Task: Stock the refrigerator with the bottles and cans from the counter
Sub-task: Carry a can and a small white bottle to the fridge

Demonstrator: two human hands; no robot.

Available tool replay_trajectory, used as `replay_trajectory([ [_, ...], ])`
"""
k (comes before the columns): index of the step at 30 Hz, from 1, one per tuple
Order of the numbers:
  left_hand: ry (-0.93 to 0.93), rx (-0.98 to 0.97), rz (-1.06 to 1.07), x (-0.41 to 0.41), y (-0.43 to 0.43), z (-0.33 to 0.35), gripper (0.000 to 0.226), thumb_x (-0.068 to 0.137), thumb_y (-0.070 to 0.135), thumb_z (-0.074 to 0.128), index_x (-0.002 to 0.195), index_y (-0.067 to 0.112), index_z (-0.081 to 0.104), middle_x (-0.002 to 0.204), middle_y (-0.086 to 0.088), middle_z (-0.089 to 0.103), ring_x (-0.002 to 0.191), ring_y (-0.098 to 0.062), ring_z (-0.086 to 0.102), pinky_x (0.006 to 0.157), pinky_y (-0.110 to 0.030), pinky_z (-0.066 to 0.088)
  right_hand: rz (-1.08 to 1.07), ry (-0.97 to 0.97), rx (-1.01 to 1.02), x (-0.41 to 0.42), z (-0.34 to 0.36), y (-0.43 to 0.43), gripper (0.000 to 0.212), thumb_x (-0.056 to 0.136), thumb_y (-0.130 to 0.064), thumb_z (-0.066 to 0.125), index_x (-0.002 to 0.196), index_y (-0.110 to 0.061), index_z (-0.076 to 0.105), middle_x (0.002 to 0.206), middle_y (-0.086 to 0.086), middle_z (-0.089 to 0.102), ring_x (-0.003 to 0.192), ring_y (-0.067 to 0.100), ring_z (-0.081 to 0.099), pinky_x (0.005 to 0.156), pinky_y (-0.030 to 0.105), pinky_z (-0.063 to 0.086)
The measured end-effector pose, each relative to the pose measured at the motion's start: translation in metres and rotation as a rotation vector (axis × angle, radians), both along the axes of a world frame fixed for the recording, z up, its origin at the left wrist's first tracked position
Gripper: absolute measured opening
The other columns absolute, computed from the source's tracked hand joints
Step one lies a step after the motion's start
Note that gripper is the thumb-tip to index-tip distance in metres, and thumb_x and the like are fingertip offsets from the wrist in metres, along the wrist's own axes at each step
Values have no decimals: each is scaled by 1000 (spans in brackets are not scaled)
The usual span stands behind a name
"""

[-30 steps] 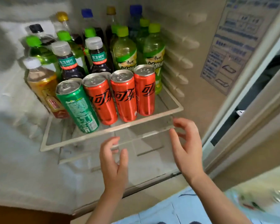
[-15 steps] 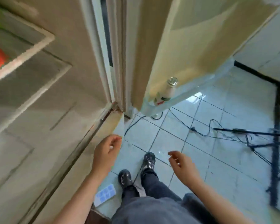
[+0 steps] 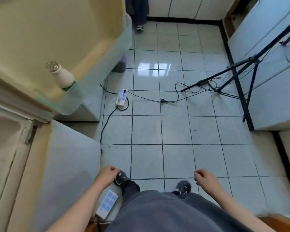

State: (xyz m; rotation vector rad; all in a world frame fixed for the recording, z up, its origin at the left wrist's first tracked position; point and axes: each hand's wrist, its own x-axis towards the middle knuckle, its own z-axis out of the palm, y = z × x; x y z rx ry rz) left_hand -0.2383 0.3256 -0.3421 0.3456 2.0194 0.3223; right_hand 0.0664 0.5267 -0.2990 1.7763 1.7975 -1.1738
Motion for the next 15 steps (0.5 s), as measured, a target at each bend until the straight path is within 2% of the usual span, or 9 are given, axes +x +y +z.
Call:
replay_trajectory([
  [2,14,-36,-88,33,23,-4,24,94,31,50,72,21,50,75,2,56,75,-17,53,60,-25,39,1,1,-45,36,-6,8,20,93,-24,50,107,-14,60,105,7,67,98,24,63,88,32,46],
  [3,16,-44,-137,53,36,-7,25,94,31,49,72,20,50,75,1,55,76,-19,54,64,-28,41,23,-16,-67,58,-9,13,21,93,-27,50,108,-16,60,104,5,67,97,22,63,86,28,45],
  [5,1,-51,-183,99,64,-9,21,95,31,49,79,17,52,83,-4,58,86,-24,57,74,-31,42,39,-35,-93,103,-16,24,22,94,-28,49,110,-17,59,103,4,68,95,20,63,81,25,43],
  [9,-17,-55,-369,197,126,-12,17,94,36,49,91,20,57,95,-3,60,90,-18,55,82,-29,42,-2,-48,-106,200,-30,47,23,95,-27,47,112,-16,58,106,3,67,91,18,58,76,23,41],
  [12,-10,-79,-477,261,169,-9,31,94,38,48,111,16,62,115,-4,64,109,-20,57,88,-25,39,-104,-59,-82,273,-28,63,13,94,-26,47,99,-22,59,98,0,67,86,17,60,69,23,37],
  [15,36,-81,-669,309,210,1,33,94,41,47,113,20,61,120,-3,63,110,-22,57,90,-27,42,-288,-62,-29,334,-23,76,12,94,-25,48,90,-23,59,92,-1,66,86,18,60,66,25,40],
])
